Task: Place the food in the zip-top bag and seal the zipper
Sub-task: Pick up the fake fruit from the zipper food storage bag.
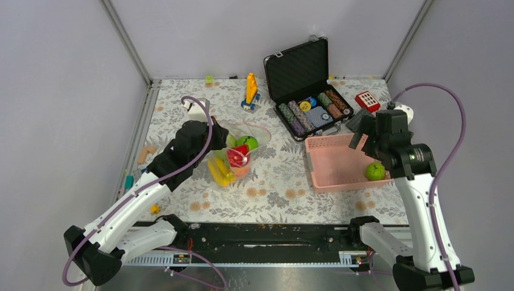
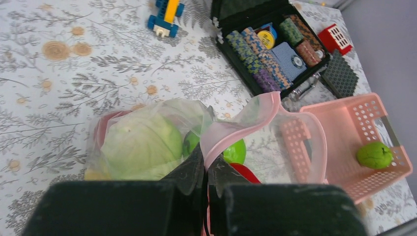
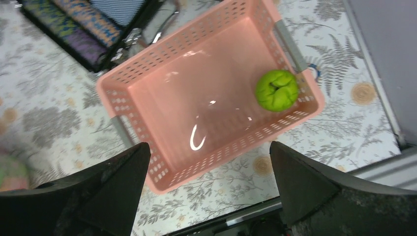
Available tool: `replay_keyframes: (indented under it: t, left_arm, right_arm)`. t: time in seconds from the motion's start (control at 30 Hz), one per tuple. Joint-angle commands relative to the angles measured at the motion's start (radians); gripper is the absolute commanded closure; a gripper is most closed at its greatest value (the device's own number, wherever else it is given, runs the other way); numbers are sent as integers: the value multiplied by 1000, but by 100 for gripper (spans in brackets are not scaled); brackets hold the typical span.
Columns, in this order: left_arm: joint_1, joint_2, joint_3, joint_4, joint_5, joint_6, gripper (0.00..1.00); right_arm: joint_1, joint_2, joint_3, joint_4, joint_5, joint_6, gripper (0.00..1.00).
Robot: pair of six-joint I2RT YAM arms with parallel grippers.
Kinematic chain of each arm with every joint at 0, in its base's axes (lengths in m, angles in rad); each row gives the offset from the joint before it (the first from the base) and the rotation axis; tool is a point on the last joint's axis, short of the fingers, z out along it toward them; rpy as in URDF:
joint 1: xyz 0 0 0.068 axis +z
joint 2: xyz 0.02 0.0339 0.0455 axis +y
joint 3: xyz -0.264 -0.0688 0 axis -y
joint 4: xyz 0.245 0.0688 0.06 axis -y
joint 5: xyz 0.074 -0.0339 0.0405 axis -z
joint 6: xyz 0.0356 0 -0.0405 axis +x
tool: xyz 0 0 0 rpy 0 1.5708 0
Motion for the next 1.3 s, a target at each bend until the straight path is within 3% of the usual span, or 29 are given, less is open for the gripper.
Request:
replay_keyframes:
  t: [0.0,0.23,0.57,1.27]
  left_arm:
    - [6,1,5,127,97,11,100]
    - [10,-1,16,100,65,24,100]
    - [11,-19,-1,123,84,25,100]
    - [12,-21,-29,148,58,32,100]
  right_arm:
    - [-30,109,10,0,149,-38,0]
    - [-55,239,-166,255,257,-165,0]
    - [-92,516,-159,246,305,-154,2]
    - [-105,797,-194,226,389,-238,10]
